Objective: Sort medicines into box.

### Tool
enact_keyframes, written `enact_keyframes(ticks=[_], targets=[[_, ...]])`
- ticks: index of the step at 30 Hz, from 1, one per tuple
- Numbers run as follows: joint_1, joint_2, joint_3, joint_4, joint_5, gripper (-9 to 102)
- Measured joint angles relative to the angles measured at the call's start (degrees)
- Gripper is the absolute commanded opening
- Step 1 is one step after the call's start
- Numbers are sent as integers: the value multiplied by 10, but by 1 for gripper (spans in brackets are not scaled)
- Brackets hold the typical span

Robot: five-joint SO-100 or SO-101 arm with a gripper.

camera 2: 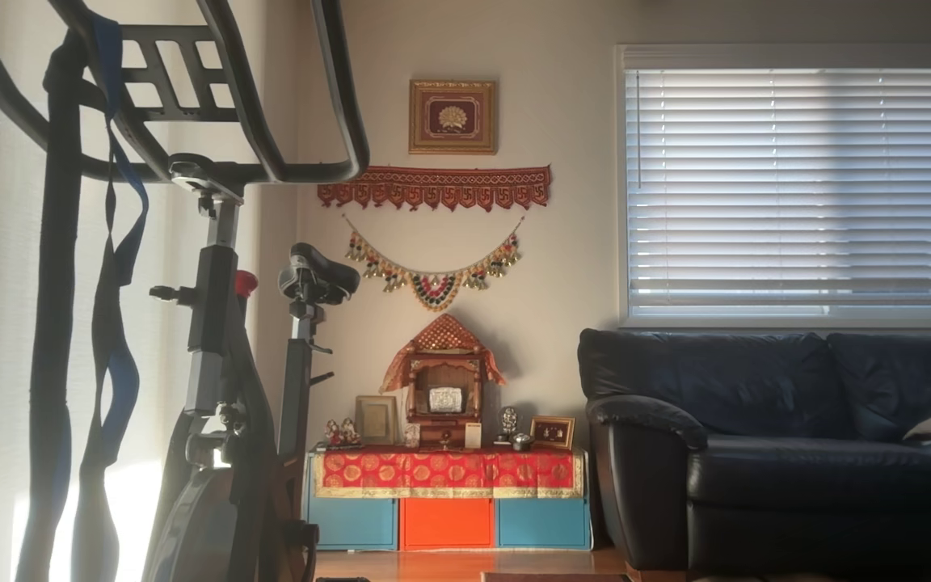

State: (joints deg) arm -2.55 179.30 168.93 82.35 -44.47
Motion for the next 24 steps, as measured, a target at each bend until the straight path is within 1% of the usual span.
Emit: enact_keyframes(ticks=[8,24], targets=[[48,0,-1,0,13,2],[49,0,-1,0,13,2]])
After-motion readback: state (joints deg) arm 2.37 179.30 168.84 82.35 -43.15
